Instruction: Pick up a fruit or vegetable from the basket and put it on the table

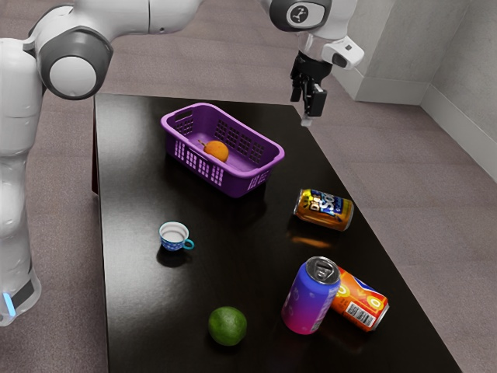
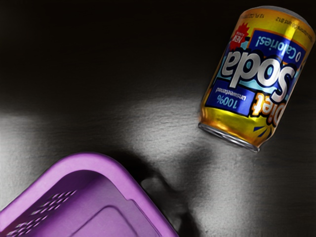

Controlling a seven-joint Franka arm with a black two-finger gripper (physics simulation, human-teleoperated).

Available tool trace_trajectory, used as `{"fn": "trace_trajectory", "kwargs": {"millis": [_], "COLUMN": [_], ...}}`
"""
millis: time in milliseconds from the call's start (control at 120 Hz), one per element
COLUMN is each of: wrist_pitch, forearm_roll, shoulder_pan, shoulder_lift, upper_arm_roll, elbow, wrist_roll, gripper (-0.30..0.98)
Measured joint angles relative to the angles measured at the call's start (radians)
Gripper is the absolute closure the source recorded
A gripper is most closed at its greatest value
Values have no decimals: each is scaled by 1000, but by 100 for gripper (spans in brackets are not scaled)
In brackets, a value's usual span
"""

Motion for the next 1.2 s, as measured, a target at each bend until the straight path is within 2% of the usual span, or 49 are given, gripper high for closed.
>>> {"fn": "trace_trajectory", "kwargs": {"millis": [275,325,425,475,750,908,1083,1200], "wrist_pitch": [-1,-1,-3,-4,5,13,20,41], "forearm_roll": [-16,-50,-166,-201,-257,-245,-115,-74], "shoulder_pan": [0,-6,0,1,-2,-8,-21,-25], "shoulder_lift": [1,-2,-10,-12,4,24,46,46], "upper_arm_roll": [8,36,91,105,115,111,109,113], "elbow": [0,0,4,7,2,1,-17,-34], "wrist_roll": [1,-17,-130,-200,-526,-656,-798,-889], "gripper": [0,0,0,0,0,0,0,0]}}
